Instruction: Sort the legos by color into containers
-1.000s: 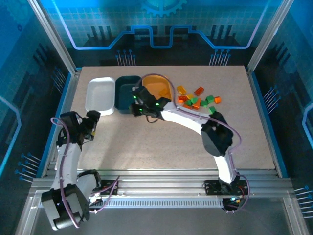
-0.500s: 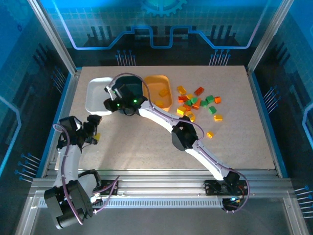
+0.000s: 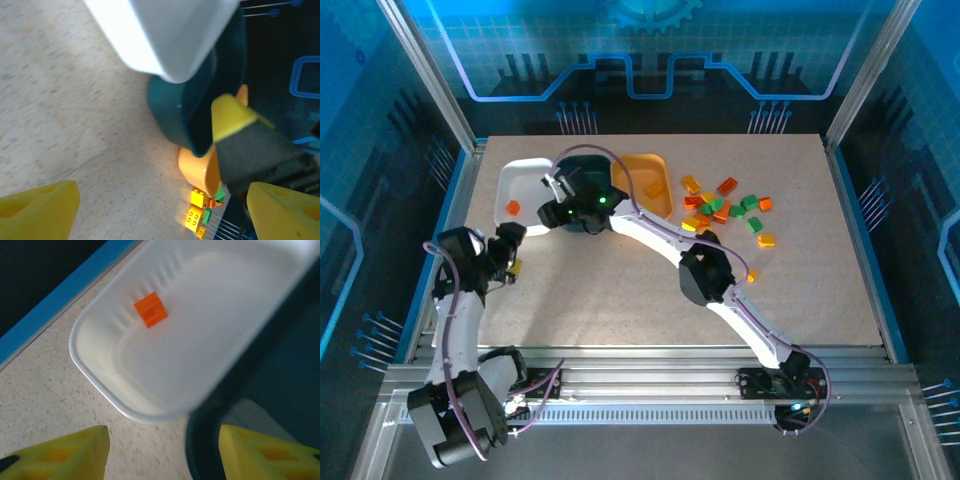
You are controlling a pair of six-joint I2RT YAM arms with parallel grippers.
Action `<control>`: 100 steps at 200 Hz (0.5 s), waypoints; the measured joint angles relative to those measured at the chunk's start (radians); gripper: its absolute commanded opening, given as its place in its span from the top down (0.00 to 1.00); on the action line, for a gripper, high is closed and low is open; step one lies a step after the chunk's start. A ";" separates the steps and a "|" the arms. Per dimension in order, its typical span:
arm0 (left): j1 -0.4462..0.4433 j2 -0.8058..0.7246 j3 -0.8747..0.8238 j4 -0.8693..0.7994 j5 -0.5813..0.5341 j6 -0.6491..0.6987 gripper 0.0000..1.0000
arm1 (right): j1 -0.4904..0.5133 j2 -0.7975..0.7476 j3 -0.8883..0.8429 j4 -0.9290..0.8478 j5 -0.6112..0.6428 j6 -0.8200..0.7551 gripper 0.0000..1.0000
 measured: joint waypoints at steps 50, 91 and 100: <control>-0.246 0.369 0.407 -0.041 -0.189 0.144 0.16 | -0.228 -0.576 -0.572 -0.006 0.108 0.077 0.37; -0.304 0.743 0.809 -0.188 -0.358 0.299 0.21 | -0.487 -0.838 -0.986 0.022 0.122 0.119 0.36; -0.308 0.813 0.887 -0.223 -0.393 0.332 0.21 | -0.497 -0.841 -1.015 0.007 0.112 0.118 0.36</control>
